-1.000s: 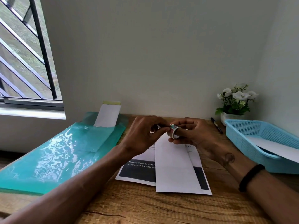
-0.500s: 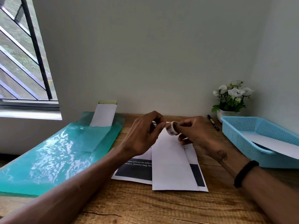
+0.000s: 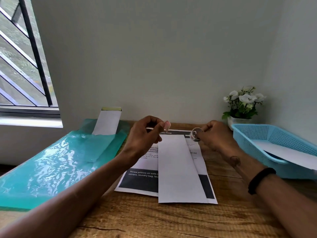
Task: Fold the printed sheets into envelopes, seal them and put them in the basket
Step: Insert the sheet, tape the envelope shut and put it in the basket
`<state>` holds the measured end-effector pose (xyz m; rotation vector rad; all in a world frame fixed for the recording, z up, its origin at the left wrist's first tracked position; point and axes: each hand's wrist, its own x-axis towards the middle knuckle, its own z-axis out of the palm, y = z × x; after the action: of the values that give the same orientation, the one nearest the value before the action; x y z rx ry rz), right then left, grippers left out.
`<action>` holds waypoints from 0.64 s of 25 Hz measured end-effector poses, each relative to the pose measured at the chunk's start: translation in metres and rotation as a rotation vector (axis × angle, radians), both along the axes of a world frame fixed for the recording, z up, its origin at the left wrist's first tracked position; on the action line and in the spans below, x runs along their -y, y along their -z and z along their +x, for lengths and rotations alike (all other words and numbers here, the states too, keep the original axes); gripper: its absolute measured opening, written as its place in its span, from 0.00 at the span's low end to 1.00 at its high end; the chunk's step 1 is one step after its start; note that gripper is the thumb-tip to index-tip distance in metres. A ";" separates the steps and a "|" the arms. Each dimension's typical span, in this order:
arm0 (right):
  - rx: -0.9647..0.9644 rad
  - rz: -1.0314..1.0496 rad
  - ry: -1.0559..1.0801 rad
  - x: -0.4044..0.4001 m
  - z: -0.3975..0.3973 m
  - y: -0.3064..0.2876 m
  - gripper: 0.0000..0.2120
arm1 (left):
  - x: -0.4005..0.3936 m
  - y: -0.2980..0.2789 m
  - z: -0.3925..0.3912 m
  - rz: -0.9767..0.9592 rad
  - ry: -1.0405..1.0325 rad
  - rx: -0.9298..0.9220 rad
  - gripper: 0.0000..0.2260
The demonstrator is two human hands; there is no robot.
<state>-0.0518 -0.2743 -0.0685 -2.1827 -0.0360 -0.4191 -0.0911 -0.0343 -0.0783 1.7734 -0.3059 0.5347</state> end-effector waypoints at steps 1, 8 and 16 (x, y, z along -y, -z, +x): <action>0.024 -0.069 0.055 0.009 0.004 -0.001 0.10 | -0.002 0.000 0.000 -0.056 0.007 -0.053 0.11; -0.105 -0.025 0.134 0.031 0.016 0.009 0.13 | -0.005 0.000 -0.001 -0.115 -0.003 -0.151 0.11; 0.159 0.316 -0.218 -0.024 -0.021 -0.014 0.16 | -0.008 0.002 0.001 -0.183 0.069 -0.209 0.07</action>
<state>-0.0729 -0.2498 -0.0546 -1.8093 -0.2748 -0.4401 -0.0901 -0.0266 -0.0805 1.6186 -0.1660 0.3144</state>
